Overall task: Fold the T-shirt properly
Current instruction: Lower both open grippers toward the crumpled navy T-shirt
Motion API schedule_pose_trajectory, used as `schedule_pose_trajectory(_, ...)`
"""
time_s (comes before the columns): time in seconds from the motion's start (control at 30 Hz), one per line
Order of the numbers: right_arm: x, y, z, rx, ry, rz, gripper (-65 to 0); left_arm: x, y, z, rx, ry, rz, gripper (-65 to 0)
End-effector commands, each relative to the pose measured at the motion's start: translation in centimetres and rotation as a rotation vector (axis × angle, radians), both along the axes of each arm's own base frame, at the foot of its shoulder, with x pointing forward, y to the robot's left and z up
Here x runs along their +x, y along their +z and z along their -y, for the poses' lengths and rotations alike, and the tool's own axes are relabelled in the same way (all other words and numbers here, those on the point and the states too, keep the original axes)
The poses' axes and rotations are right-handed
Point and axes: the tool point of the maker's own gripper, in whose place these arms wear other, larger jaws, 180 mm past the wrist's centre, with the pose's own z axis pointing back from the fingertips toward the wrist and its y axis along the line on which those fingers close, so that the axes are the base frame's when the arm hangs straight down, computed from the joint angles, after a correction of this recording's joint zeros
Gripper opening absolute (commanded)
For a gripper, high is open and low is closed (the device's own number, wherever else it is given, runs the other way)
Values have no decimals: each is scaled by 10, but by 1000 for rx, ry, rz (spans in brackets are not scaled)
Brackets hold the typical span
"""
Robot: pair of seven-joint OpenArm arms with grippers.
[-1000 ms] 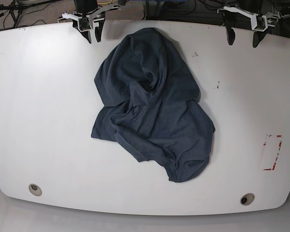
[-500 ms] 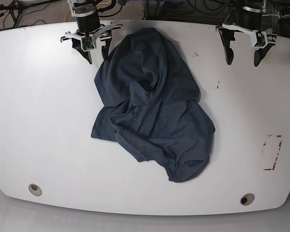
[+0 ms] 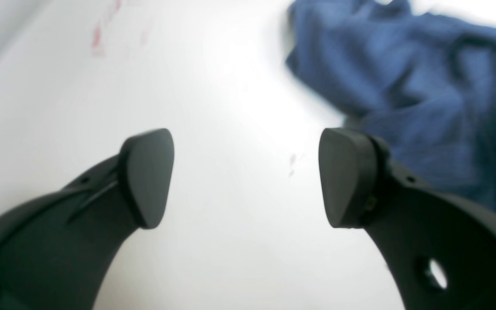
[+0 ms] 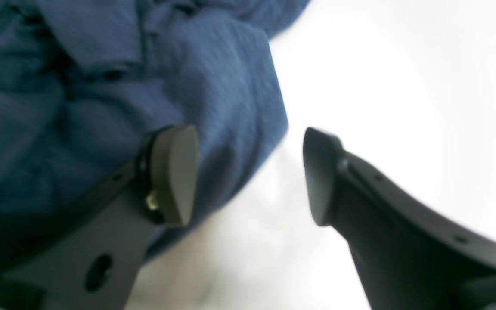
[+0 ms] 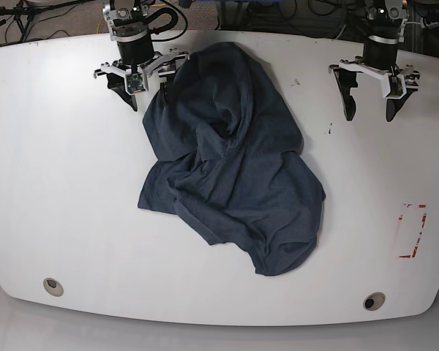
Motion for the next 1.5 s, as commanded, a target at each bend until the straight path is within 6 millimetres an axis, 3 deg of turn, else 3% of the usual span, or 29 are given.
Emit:
schedule_pose_trajectory(0.0, 9, 9, 3, 2, -11, 31, -260, 5, 13, 1, 4, -5, 56, -168)
schedule_pose_trajectory(0.27, 15, -2, 6, -8, -31, -53, -186, -6, 7, -2, 7, 50, 37, -157)
schedule_pose_trajectory(0.47, 19, -3, 10, -1, -46, -65, -173, -6, 3, 6, -12, 40, 27, -160)
schedule_pose_trajectory(0.67, 20, 0, 14, 41, -73, -48, -174, 3, 1, 21, -44, 1, 30, -158)
schedule_pose_trajectory(0.93, 17, -2, 12, 77, -82, -54, -194, 13, 4, 24, -49, -10, 55, -156)
schedule_pose_trajectory(1.0, 15, -3, 15, 86, -97, -55, -239, 22, 5, 21, -45, -6, 62, -154)
schedule_pose_trajectory(1.13, 17, -3, 17, 84, -99, -52, -258, 26, 5, 23, -46, -11, 68, -155)
schedule_pose_trajectory(1.47, 38, 7, 30, 65, -124, -7, -214, 19, -3, 24, -52, -10, 27, -151)
